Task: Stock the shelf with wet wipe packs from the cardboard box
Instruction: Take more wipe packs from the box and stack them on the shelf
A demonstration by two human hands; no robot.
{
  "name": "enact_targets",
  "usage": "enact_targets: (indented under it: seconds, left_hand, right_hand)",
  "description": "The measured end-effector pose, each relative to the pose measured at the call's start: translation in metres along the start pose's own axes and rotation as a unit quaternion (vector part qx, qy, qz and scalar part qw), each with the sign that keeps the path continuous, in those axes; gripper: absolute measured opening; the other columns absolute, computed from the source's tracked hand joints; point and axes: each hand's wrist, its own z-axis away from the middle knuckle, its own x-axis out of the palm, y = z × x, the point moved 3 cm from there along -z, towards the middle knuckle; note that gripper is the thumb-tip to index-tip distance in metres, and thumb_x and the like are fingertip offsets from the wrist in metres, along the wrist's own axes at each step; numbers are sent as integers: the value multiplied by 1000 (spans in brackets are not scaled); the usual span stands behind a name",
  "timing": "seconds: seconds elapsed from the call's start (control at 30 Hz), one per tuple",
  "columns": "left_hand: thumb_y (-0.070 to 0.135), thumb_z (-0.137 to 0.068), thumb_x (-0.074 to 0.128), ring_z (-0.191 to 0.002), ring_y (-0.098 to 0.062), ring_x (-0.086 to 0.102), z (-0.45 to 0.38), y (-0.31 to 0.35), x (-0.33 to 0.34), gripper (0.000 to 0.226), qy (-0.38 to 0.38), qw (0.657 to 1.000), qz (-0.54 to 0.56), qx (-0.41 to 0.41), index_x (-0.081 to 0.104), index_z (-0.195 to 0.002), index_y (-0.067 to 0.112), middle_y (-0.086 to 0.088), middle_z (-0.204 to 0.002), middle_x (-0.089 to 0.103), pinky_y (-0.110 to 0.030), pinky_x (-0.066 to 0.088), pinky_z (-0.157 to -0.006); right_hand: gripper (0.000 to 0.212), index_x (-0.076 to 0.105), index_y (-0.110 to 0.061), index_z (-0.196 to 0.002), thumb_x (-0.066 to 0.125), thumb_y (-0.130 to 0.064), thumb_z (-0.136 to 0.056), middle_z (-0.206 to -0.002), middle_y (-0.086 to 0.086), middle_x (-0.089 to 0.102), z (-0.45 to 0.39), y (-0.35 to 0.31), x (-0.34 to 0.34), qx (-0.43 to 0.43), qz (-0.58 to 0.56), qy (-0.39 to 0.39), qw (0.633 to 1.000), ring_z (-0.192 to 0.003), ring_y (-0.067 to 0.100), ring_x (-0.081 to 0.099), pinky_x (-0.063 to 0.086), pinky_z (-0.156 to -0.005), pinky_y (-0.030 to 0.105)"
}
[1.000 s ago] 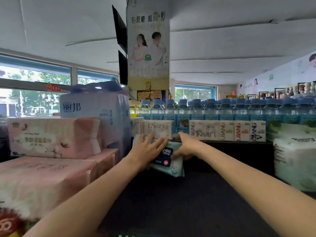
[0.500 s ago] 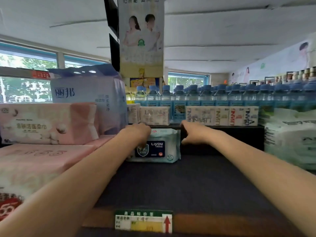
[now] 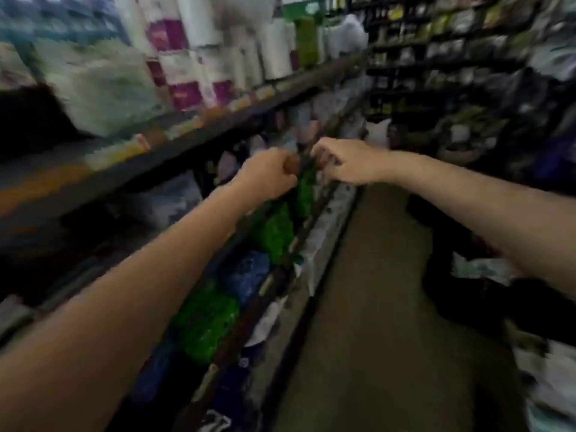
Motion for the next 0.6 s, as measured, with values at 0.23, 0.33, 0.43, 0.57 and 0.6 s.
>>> enact_targets:
  seconds: [0.23,0.33,0.43,0.57,0.6]
  left_hand:
    - [22,-87,53,-111,-31,58,8,249,228,25,-217,947,-14,234,64,-108,14,-10,-116,64,-39,47,-94]
    - [21,-86,53,-112,-31,58,17,336,291,27,-262,918,-27,295,64,-111,16,-9,-119,63,-39,48,-94]
    - [17,-86,52,-114,-30,56,29,402,354,29,-310,887,-34,340,62,-112,12,-11,-122,60,-40,47,-94]
    - [18,-88,51,-121,-29,50,44,472,429,36,-359,867,-36,344,53,-123,13,-10,-129,53,-38,43,-98]
    - [18,-88,51,-119,-29,51,47,485,443,36,-368,863,-29,345,52,-124,13,-11,-128,53,-38,44,-96]
  right_hand:
    - [31,54,0,-121,50,-5,-90,-121,18,60,270,247,41,316,-14,-90,945,-110,29,57,43,-80,19]
    - [31,56,1,-120,52,-5,-90,-122,18,60,357,318,59,401,-9,-90,912,-113,30,56,39,-80,22]
    - [32,56,-5,-120,54,-12,-89,-127,14,57,423,383,85,469,-19,-101,877,-117,29,54,40,-92,29]
    - [39,56,2,-114,60,-24,-85,-120,21,59,499,454,110,560,-27,-93,823,-110,32,58,45,-83,32]
    - [50,50,3,-118,64,-31,-84,-124,23,56,515,465,119,588,-33,-100,802,-113,34,55,43,-82,32]
